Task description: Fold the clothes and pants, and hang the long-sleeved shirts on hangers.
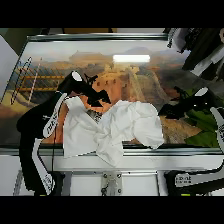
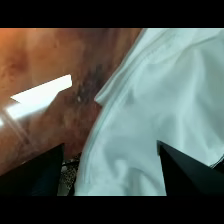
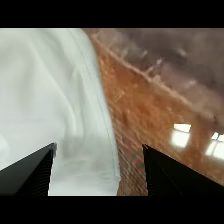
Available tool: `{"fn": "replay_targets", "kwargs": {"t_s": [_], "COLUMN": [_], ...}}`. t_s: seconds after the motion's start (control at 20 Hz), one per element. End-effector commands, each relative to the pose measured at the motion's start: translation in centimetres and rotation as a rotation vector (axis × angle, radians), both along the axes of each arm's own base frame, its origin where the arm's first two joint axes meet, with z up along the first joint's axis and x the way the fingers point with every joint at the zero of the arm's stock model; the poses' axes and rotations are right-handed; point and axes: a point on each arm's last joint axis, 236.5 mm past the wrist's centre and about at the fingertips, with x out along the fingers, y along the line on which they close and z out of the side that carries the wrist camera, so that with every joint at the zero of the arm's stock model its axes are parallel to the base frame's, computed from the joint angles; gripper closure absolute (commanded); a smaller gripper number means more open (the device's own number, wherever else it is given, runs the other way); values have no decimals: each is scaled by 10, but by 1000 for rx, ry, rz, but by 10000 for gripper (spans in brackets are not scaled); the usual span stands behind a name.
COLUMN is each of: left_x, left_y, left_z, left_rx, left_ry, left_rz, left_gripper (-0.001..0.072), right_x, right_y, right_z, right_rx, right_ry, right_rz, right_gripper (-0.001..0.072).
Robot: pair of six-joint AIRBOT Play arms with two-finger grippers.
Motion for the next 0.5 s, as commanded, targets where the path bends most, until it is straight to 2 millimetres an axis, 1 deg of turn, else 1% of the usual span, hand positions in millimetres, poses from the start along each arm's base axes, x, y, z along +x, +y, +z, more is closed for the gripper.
{"fn": "replay_targets", "kwargs": {"t_s": [0.0, 0.1, 0.2, 0.35, 0.45], "left_x": [-14, -21, -27, -31, -34], "left_y": [-15, -19, -16, -20, -25], "left_z": [-13, -17, -23, -22, -22], "left_rx": [4, 20, 63, 63, 61], "left_ry": [63, 68, 64, 70, 70], "left_rz": [-54, -80, -110, -119, -128], "left_gripper": [85, 85, 85, 85, 85], "right_x": [4, 7, 9, 12, 10], "right_y": [10, 10, 10, 13, 19], "right_z": [-7, -8, -8, -10, -15], "right_rx": [5, -4, -10, -16, -12], "right_ry": [-8, -19, -27, -35, -21], "right_rz": [20, 22, 21, 22, 37], "right_gripper": [125, 125, 126, 125, 125]}}
